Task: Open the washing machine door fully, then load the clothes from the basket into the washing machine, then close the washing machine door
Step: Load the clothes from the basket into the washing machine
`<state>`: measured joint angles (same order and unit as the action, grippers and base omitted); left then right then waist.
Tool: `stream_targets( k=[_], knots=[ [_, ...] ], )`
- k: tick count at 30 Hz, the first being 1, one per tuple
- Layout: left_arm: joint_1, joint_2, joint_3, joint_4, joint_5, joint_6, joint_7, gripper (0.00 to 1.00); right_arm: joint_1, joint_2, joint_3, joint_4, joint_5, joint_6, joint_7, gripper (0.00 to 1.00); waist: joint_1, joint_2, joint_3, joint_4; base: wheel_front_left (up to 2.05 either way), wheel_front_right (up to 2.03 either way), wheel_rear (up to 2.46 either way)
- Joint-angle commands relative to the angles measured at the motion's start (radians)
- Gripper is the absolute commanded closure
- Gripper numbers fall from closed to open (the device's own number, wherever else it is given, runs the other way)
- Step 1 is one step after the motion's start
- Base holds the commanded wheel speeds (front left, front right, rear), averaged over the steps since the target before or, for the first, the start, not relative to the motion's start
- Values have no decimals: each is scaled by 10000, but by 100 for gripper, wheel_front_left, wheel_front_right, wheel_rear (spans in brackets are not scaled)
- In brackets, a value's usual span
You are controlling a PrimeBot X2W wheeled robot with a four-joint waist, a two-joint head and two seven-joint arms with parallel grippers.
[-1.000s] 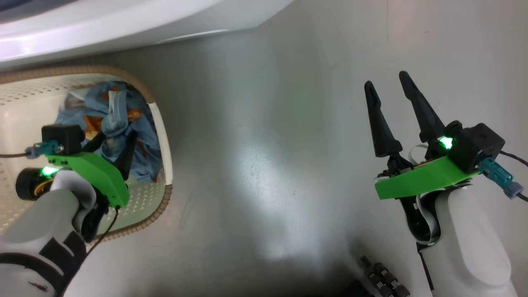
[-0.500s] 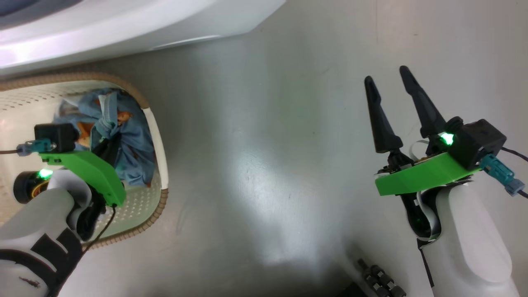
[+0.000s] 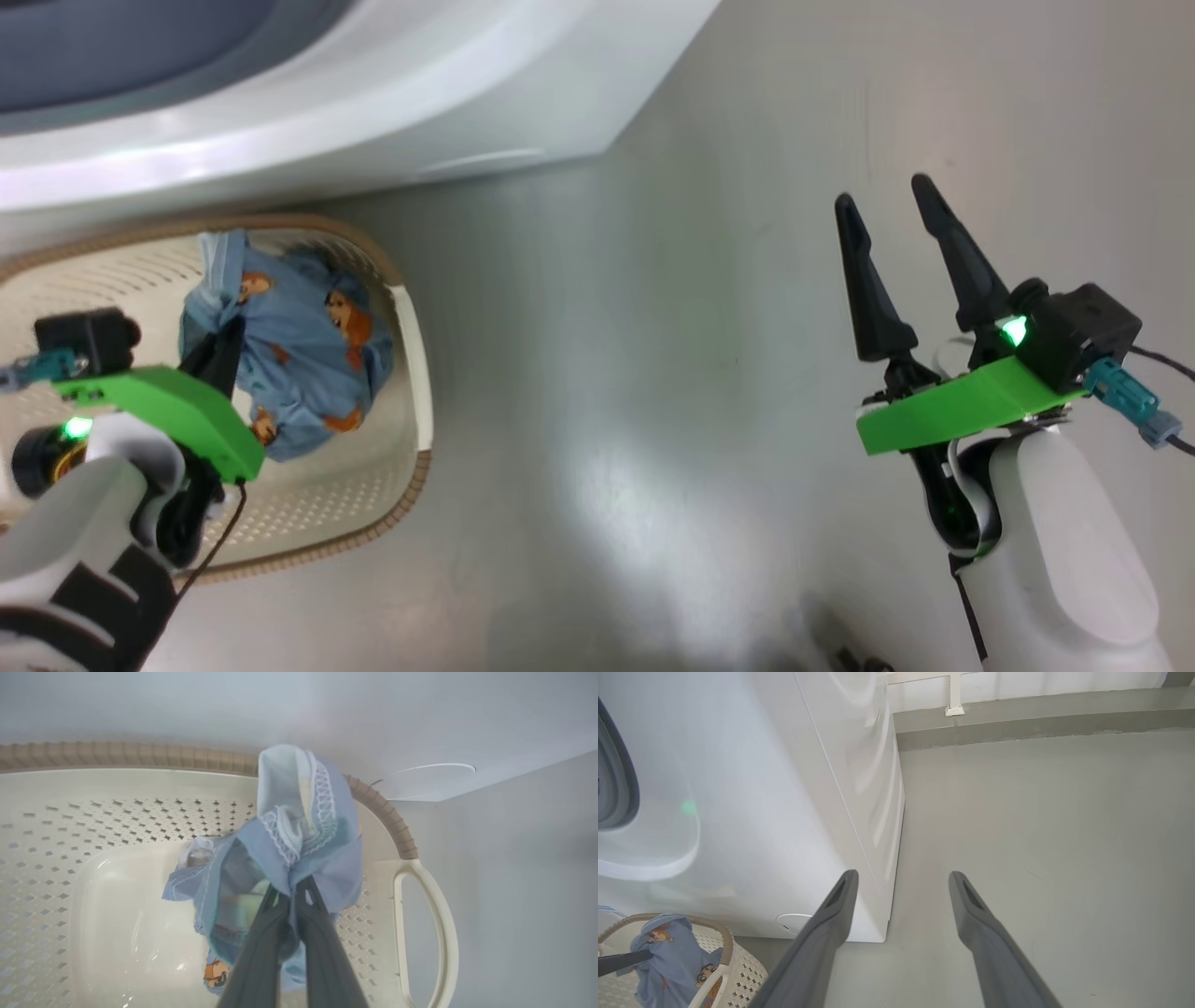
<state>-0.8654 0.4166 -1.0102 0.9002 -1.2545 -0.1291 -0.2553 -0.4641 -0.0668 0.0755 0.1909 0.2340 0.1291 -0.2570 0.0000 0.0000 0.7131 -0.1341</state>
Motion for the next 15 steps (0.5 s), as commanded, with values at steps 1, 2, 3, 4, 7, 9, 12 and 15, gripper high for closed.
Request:
stream_targets(
  k=[1,2,3,4,7,9,12,15],
  knots=[
    [502,422,822,-146,484,-16,-63,100,521,-30,180,-70,131,16,-48,0,0,0,-921,398,0,0,0],
    [679,407,1117,-190,708,-16,-63,100,575,-62,209,-6,160,16,-48,0,0,0,-1109,443,0,0,0],
    [857,388,1422,-254,941,-16,-63,100,636,-100,241,70,194,16,-48,0,0,0,-1295,494,0,0,0],
    [857,388,1422,-254,941,-16,-63,100,636,-100,241,70,194,16,-48,0,0,0,-1295,494,0,0,0],
    [1447,291,2204,-494,1669,-16,-63,100,856,-254,378,279,295,16,-48,0,0,0,-1886,653,0,0,0],
    [1826,232,2719,-708,2117,-16,-63,100,1007,-368,427,387,361,16,-48,0,0,0,-2255,756,0,0,0],
    [2351,142,3483,-1031,2761,-16,-64,100,1242,-546,436,516,464,16,-48,0,0,0,-2787,914,0,0,0],
    [2852,56,4193,-1403,3365,-16,-64,100,1504,-722,438,606,561,16,-48,0,0,0,-3286,1062,0,0,0]
  ],
)
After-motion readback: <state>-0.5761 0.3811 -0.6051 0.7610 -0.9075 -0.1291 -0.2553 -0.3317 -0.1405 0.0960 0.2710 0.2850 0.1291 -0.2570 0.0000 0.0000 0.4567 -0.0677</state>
